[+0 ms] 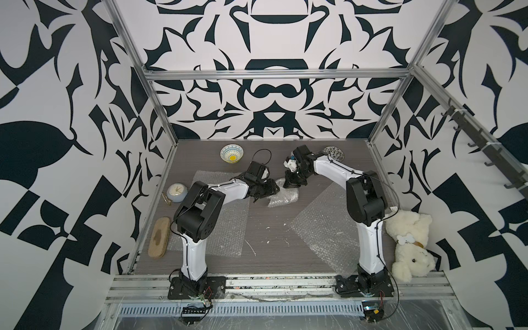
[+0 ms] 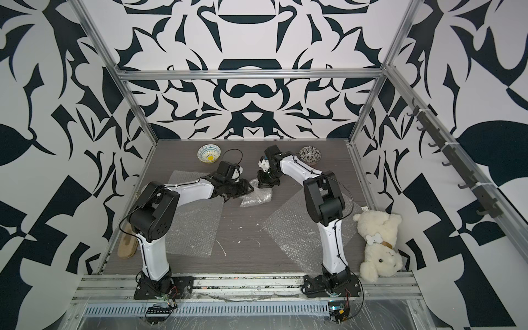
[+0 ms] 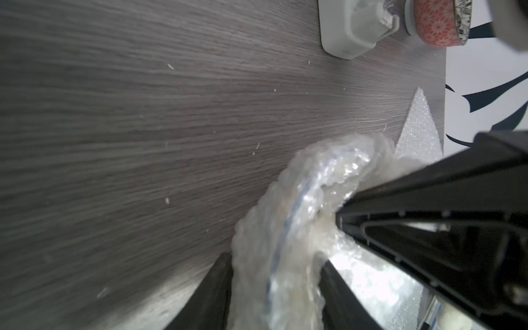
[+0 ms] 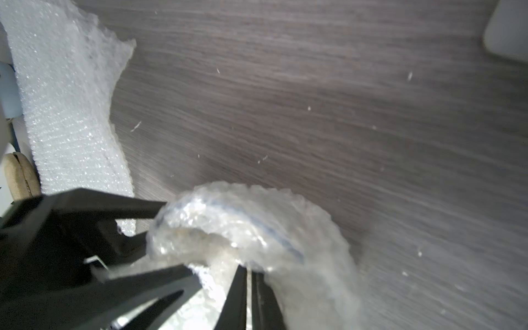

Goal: Wrap bowls in bubble wrap
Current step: Adjust the bubble-wrapped bowl at the center of the board.

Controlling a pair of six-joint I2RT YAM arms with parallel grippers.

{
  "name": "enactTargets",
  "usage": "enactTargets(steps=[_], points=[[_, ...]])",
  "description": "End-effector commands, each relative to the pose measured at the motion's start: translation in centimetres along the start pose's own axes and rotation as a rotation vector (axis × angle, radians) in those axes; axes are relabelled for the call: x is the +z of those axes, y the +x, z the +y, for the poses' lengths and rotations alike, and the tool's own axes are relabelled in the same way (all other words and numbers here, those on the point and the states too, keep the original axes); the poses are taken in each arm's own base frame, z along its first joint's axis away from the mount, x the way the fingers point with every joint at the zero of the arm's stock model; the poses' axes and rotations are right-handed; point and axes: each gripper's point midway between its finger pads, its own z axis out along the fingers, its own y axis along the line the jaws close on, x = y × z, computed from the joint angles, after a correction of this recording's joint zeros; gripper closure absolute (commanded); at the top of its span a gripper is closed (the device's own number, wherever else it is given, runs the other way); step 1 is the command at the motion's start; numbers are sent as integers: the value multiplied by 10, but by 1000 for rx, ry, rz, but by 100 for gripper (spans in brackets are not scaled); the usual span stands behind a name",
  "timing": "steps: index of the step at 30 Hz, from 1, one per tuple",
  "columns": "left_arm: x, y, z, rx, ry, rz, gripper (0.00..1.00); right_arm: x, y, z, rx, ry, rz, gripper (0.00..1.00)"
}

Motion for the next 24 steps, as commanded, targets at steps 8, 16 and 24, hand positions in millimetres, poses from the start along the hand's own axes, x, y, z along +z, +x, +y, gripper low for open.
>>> enactTargets(steps=[8,16,24], points=[[0,-21,18,16,-37,25,51,-41,10,6,38,24,-35,76],[3,-11,12,67,-31,54,51,-74,-39,11,-152,-22,-134,13],[3,-12,10,95,-30,58,51,-34,-41,16,-257,-106,-20,6]])
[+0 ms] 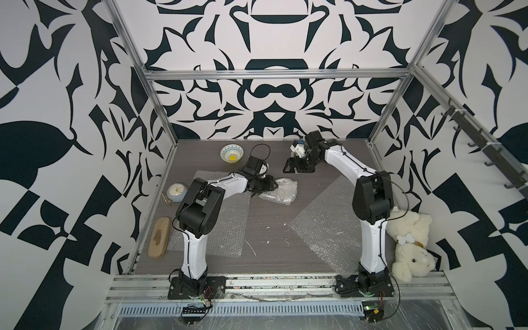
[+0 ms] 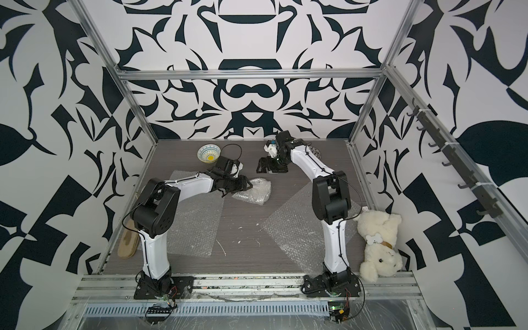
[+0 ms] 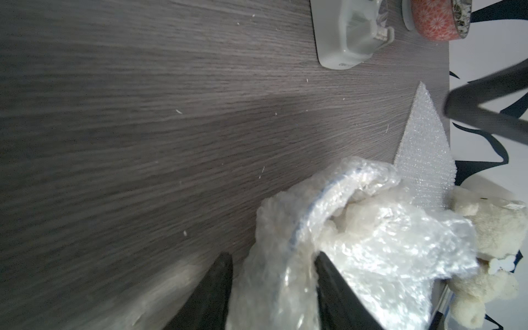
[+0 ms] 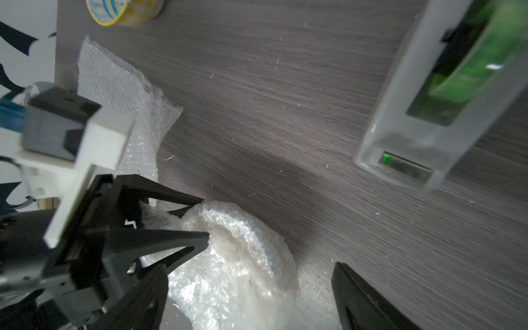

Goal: Wrap bowls in bubble wrap
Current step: Adjust the bubble-wrapped bowl at the center of the board.

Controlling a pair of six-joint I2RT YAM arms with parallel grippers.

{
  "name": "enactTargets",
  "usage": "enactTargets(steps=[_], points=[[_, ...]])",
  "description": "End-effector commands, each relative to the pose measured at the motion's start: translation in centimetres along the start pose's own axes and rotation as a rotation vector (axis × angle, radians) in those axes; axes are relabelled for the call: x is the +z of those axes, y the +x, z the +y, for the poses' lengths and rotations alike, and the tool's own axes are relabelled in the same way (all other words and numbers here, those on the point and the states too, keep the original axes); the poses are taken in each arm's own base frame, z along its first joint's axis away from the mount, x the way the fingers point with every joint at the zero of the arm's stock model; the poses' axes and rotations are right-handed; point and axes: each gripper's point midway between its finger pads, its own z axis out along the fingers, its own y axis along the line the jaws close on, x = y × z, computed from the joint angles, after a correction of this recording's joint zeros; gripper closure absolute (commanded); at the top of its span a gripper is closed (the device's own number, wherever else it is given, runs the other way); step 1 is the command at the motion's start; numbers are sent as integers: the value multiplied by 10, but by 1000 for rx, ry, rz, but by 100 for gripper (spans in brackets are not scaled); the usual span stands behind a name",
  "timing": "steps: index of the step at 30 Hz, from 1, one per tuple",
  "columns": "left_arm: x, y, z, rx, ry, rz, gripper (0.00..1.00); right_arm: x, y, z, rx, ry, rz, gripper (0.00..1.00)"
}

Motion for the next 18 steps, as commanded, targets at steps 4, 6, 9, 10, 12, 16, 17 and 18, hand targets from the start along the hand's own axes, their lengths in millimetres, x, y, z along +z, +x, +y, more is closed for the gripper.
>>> enactTargets(steps=[4,6,9,10,12,16,17,18], points=[[3,3,7,31,-38,41,51,21,23,28,-129,-90,135,7],[4,2,7,40,-41,46,51,25,27,27,-127,-89,152,9],[6,0,8,48,-45,52,51,28,33,24,-130,-83,173,17],[7,0,8,51,-46,54,51,29,35,23,-128,-77,179,22],[6,-3,8,56,-50,49,51,30,38,20,-125,-68,183,31],[3,-12,5,67,-56,33,50,32,41,16,-102,-50,179,54],[1,-15,4,68,-61,25,49,30,40,17,-95,-49,169,59],[-1,-19,4,66,-69,14,48,30,40,17,-88,-49,159,61]])
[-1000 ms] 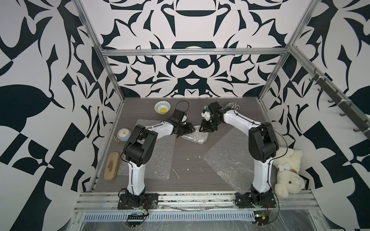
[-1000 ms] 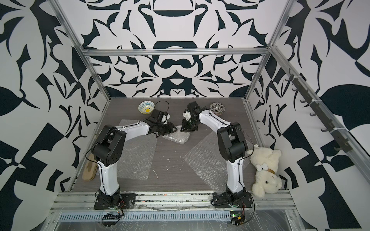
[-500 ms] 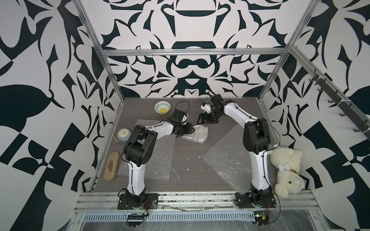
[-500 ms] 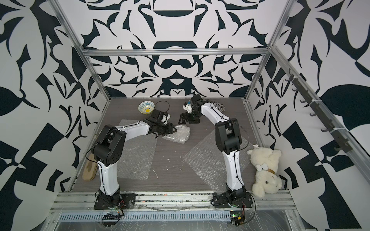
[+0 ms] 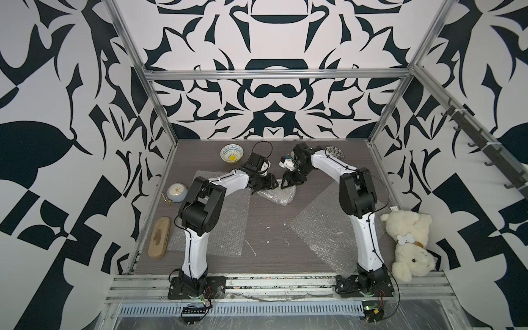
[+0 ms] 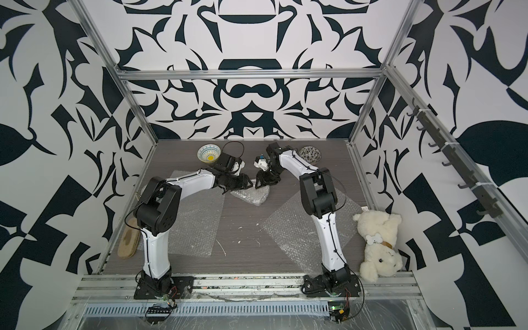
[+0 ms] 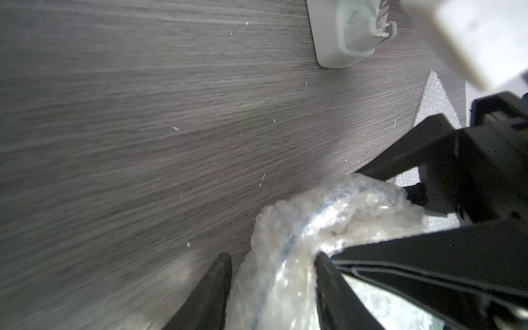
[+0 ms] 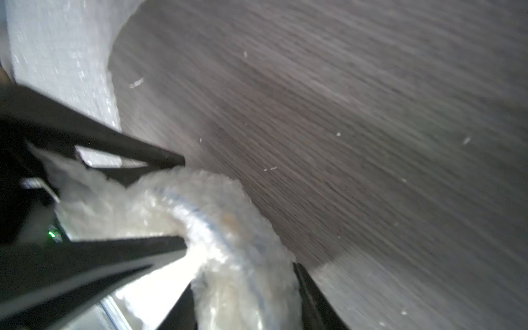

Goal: Wrap bowls in bubble wrap
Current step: Adjust the bubble-wrapped bowl at the center of the board.

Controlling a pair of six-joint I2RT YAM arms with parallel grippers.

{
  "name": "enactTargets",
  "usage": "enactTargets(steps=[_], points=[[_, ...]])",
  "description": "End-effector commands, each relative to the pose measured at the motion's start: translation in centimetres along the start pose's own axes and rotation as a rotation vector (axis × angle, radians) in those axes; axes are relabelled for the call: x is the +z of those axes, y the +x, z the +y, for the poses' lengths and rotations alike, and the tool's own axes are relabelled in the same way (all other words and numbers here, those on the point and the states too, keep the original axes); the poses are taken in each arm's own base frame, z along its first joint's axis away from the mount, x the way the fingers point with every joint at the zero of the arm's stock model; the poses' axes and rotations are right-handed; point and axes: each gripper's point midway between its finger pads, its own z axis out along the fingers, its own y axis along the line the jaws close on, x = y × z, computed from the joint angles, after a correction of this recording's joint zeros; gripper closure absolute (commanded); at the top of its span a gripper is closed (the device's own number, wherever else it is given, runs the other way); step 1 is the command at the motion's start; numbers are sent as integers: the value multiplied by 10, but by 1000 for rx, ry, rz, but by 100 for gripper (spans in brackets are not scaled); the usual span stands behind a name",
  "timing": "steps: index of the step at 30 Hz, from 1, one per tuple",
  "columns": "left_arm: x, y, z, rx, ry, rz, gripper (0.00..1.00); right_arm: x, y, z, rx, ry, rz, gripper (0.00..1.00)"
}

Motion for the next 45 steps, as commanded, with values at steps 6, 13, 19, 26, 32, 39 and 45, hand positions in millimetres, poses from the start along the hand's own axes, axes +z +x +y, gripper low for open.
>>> enactTargets(steps=[6,13,19,26,32,39,45], points=[[-49,-45,-12,-23,-54,-159,39,-28,-4,17,59,4,-139,75],[-91,-37,-12,-115,-64,-247,37,-35,-3,16,253,-10,-289,82],[-93,12,-8,-244,15,-264,40,-27,-6,12,415,-45,-448,84],[-59,39,-10,-349,159,-176,41,-14,-11,23,501,-112,-535,87],[-38,36,-5,-374,179,-158,45,-6,-8,34,521,-137,-548,87],[-31,35,26,-418,158,-158,71,-6,1,42,485,-172,-526,63],[-29,37,39,-405,117,-136,70,-31,6,52,413,-192,-531,48]])
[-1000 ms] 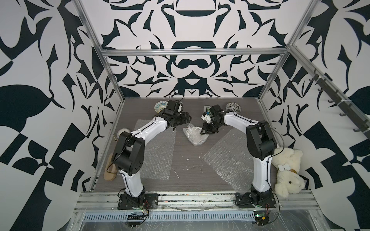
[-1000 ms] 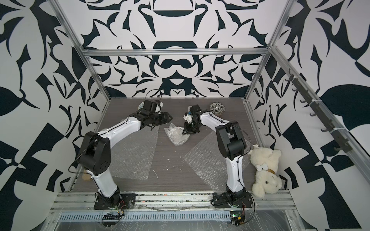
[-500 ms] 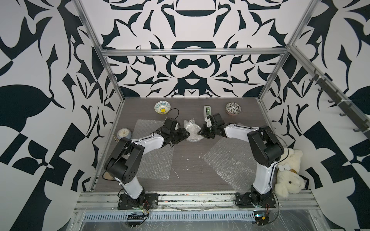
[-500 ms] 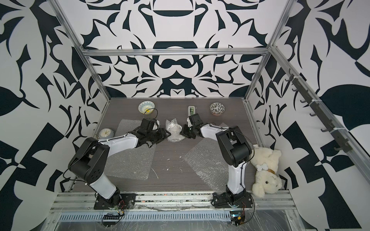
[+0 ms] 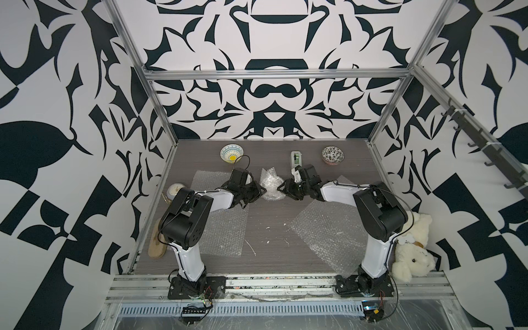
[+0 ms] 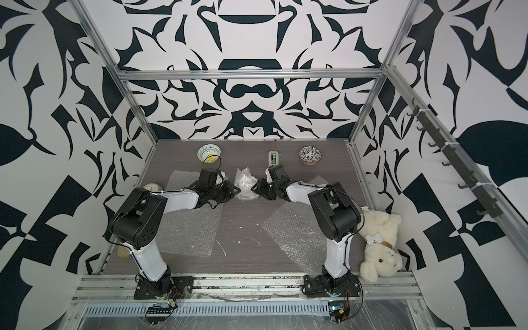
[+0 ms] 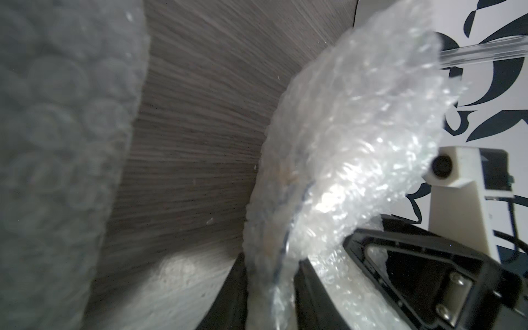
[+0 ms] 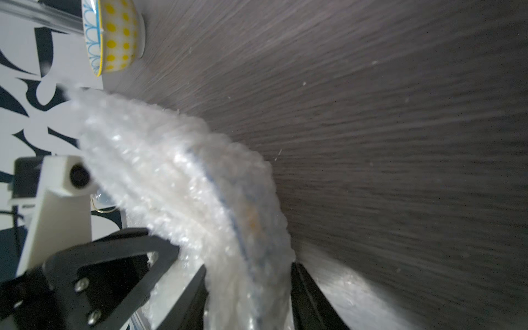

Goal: Wrap bowls in bubble wrap
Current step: Adjust the bubble-wrapped bowl at the center of the board, then tear off the tape using the Tape Cutter.

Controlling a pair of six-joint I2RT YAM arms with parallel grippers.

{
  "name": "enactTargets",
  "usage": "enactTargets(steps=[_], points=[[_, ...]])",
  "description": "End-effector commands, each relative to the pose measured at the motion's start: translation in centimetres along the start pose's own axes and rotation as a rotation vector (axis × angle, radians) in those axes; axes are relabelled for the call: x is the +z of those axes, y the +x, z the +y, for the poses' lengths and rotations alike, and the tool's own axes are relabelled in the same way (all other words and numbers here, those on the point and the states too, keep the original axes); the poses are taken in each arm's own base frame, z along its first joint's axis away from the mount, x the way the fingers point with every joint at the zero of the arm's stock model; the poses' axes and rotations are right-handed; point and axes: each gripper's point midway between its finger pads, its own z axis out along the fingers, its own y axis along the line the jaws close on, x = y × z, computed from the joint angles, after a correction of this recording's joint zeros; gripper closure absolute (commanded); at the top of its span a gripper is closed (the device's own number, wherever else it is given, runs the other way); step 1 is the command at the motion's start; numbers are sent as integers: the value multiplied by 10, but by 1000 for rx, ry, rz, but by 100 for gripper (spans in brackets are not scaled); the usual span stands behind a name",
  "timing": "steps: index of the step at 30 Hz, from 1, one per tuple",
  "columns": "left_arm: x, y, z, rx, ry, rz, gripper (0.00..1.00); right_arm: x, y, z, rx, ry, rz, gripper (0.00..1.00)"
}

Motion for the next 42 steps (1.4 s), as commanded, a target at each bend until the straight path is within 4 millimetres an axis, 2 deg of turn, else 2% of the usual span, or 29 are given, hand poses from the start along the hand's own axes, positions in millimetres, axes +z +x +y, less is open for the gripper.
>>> enactTargets(steps=[1,7,9,12,17,19,25,31,35,42], points=[[4,-1,4,31,-19,26,70,-30,-13,33,-88,-80,-36,47],[1,-11,-5,105,-62,29,70,-59,-35,43,-171,-67,-56,46],[0,-13,-6,124,-81,36,70,-68,-43,39,-193,-38,-70,47],[0,-14,-3,150,-113,44,69,-91,-76,16,-148,6,-146,48],[-1,-13,4,176,-155,55,69,-119,-137,-35,-65,116,-221,62],[-1,-14,5,183,-164,58,69,-116,-153,-44,-47,109,-219,68],[3,-15,7,175,-164,59,69,-76,-174,-43,-57,3,-130,77],[6,-16,7,174,-165,64,69,-48,-186,-44,-53,-49,-86,75],[8,-16,7,176,-170,73,68,-31,-185,-45,-50,-70,-53,74],[8,-17,6,179,-170,74,68,-27,-187,-42,-60,-72,-58,72]])
